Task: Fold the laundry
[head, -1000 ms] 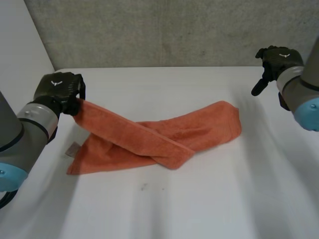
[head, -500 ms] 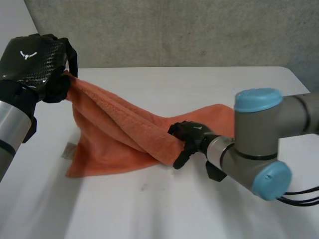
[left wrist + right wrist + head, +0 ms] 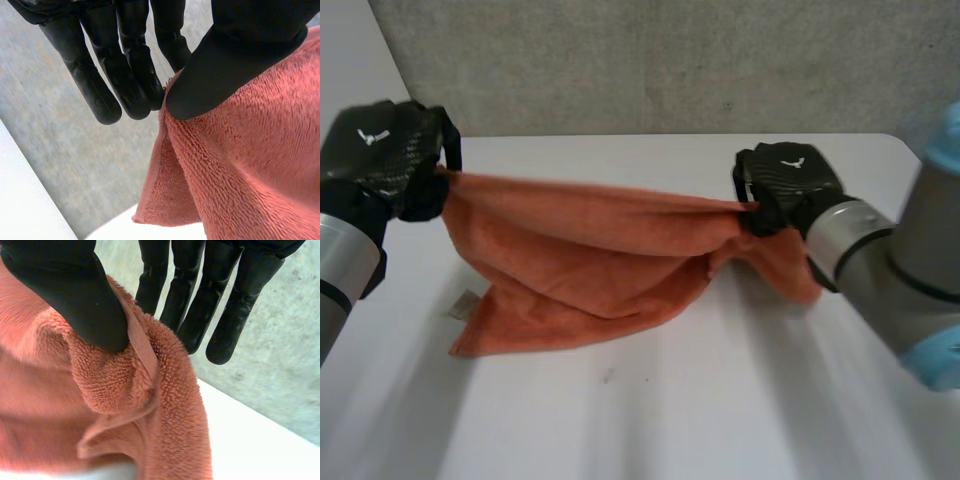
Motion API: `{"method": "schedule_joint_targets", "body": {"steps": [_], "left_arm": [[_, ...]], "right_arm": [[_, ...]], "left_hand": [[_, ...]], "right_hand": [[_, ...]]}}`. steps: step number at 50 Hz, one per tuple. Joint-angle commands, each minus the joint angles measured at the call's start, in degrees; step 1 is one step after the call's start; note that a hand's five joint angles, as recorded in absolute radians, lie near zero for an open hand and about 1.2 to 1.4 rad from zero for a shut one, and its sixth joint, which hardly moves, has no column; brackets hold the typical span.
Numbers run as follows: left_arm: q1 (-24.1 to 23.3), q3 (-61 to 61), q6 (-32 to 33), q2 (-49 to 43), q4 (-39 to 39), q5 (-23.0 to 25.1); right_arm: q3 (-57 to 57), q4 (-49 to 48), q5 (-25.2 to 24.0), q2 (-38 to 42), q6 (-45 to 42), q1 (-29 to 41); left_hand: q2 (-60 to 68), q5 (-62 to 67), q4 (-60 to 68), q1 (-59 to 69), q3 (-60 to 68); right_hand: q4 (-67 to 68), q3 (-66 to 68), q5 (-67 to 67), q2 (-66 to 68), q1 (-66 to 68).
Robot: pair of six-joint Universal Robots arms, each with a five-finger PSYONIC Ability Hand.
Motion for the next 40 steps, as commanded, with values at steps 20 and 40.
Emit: {"method": "schedule_joint_targets", "body": {"steps": [20, 40], "left_arm": [[-2.7, 27.2, -0.2, -29.4, 8.3, -0.4], [-3.8, 15.3, -0.1, -19.8, 30.5, -5.0]], "right_arm": [[-35.1, -1.8, 9.3, 15.5, -27.0, -1.0], [-23.7, 0.9, 1.9, 7.1, -27.5, -1.7]], "left_hand": [[10.3, 11.7, 10.2, 11.9, 10.3], [10.3, 11.7, 10.2, 11.9, 10.3]], "right_hand": [[11.9, 12.9, 15.1, 12.4, 25.0], [11.9, 12.9, 15.1, 12.4, 25.0]]}}
